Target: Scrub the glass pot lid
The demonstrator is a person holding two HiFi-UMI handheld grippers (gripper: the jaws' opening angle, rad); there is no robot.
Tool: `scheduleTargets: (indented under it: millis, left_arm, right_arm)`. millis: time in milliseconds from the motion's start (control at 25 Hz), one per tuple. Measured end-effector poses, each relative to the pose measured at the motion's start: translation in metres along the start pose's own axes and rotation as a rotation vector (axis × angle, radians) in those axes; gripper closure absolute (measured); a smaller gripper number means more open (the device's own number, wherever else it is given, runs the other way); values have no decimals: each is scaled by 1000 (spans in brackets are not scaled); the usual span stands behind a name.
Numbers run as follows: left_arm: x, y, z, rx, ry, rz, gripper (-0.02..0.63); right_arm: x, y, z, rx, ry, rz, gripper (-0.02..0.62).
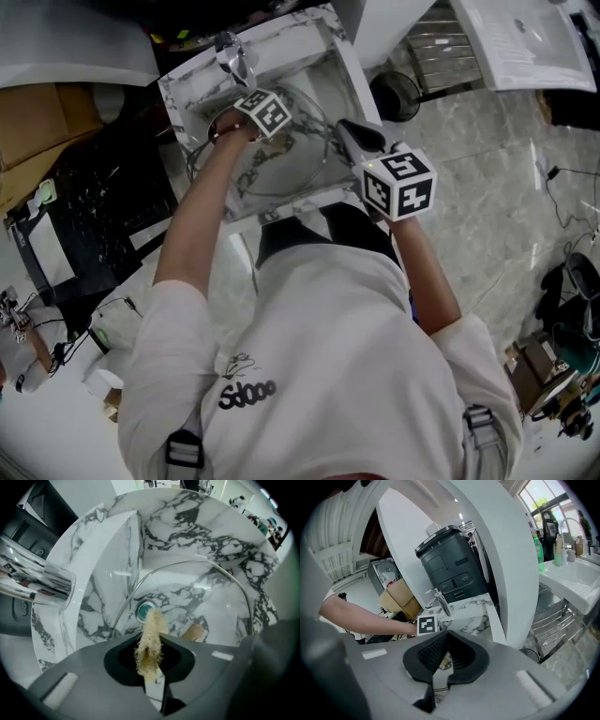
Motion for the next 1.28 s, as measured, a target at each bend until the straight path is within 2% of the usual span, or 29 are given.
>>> scheduleTargets:
  millis: [360,480,560,640,840,960,1040,1120,1280]
  left_arm:
    - [-3,19,34,-64,-127,126,561]
    - [-5,21,39,-145,-175,216,561]
    - [-12,22,40,-200,-179,271,561]
    - [-17,24,45,-216,-188,312,561]
    - [-20,29,70,-147,-295,405,561]
    - [-23,30,84,-77,-339,471,561]
    - [-25,29,92,-34,-377,485,561]
    - [-24,25,101,-12,-448,459,561]
    - [-26,12,115,40,-604,331,560]
  right_arm:
    - [-2,-7,-5,12,-24,7,592]
    - [-2,-9,-7,11,-25,6,592]
    - [-1,-11,-9,15,-26,7,592]
    - [-1,-11,-10,18,-27,9,592]
    - [-1,-12,-13,15,-23,9,592]
    - [-1,-12,-14,11,-19,8,592]
    - [0,-12,-14,8,-16,7,592]
    - [0,-12,-14,6,-13,5,592]
    - [2,-11,-16,1,-3,4,592]
Point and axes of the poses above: the fingertips, and each gripper's own axes: x forward along the fingers, z to its right, y out of its top, the point moved 9 cm from there along -x, backward along the fingers, and after that the axes turned 14 degrees about z, right-handed, at the moved point
